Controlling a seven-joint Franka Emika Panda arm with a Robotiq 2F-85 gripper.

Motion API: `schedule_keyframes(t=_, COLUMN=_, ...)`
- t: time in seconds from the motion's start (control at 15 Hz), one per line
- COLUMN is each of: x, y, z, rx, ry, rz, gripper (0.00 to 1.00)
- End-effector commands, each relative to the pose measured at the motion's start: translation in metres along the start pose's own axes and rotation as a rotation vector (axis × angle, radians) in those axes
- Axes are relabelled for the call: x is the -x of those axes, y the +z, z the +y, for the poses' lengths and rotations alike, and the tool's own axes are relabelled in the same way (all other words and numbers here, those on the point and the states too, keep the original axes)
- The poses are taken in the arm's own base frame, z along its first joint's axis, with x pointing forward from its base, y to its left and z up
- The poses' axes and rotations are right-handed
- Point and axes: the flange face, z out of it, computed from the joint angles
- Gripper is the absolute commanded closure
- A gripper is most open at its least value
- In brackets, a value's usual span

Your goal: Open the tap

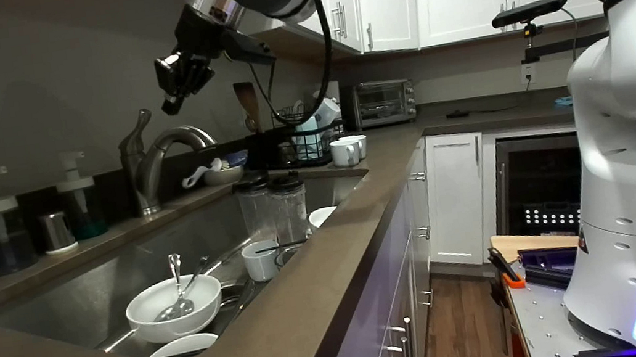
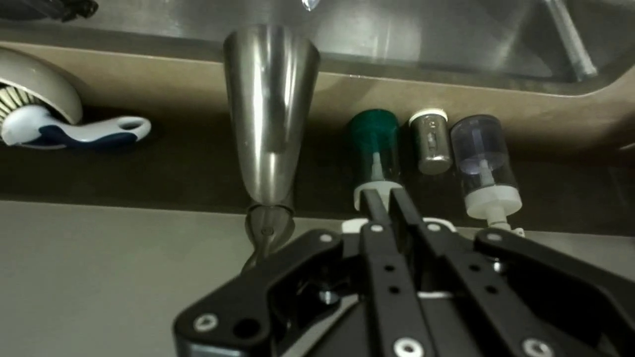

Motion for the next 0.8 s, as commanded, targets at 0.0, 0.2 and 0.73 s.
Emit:
schedule_keyframes(t=0.0, x=0.014, y=-0.011, z=0.009, rx=0.001, ry=0.004, rz=-0.021, gripper=0.89)
schedule_keyframes(t=0.2, x=0.007, y=-0.006, z=0.018, rx=0.019, ry=0.006, rz=0.011, gripper=0.99)
schedule_keyframes(t=0.73, x=-0.024, y=0.014, z=0.021, rx=0.051, ry=-0.055, rz=0.098, gripper=0.97)
